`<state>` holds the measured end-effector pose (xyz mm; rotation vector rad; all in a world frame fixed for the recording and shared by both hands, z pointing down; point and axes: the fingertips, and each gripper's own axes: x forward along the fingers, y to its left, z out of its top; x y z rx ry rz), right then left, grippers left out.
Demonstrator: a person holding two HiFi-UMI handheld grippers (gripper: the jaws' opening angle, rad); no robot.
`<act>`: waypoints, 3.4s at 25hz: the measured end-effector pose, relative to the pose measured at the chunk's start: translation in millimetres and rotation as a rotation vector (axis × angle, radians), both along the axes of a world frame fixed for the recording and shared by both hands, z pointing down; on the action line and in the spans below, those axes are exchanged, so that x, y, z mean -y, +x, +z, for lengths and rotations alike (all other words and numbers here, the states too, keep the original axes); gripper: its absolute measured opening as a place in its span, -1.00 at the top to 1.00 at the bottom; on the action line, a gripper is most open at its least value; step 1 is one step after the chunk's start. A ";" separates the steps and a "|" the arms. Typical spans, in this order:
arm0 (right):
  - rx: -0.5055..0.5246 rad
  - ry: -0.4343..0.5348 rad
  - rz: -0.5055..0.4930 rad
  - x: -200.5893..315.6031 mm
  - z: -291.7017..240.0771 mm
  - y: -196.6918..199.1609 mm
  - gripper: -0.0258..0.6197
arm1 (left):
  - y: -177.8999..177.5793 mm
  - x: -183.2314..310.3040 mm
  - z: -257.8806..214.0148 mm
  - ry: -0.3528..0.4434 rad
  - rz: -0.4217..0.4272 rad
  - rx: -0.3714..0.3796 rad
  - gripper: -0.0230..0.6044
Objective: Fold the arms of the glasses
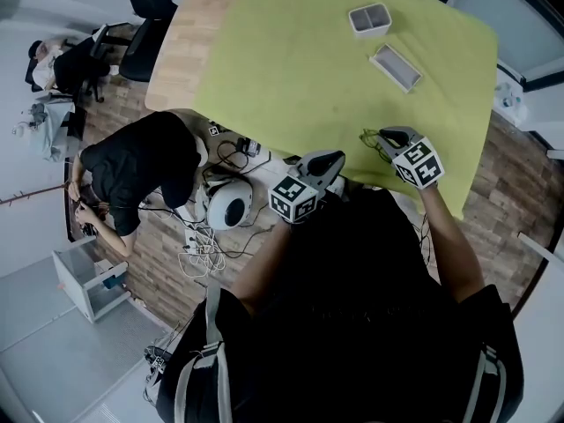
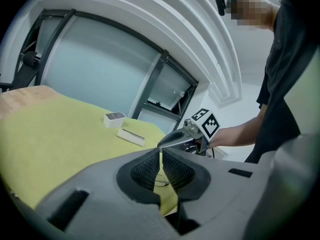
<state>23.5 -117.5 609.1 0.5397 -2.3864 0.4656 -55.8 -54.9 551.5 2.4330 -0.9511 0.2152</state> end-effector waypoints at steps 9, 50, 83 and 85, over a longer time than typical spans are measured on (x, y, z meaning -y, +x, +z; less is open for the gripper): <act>0.006 -0.049 0.030 -17.1 14.4 23.7 0.76 | 7.3 6.8 -6.7 -0.021 -0.029 -0.056 0.83; -0.138 -0.244 0.032 -42.9 119.1 78.4 0.76 | 25.7 16.1 11.4 -0.095 0.008 0.007 0.82; -0.085 -0.213 0.120 -36.9 117.3 79.8 0.74 | 26.1 7.5 10.0 -0.090 0.020 0.012 0.83; -0.072 -0.179 0.148 -35.4 107.9 81.2 0.75 | 28.6 7.7 9.9 -0.083 0.035 0.005 0.83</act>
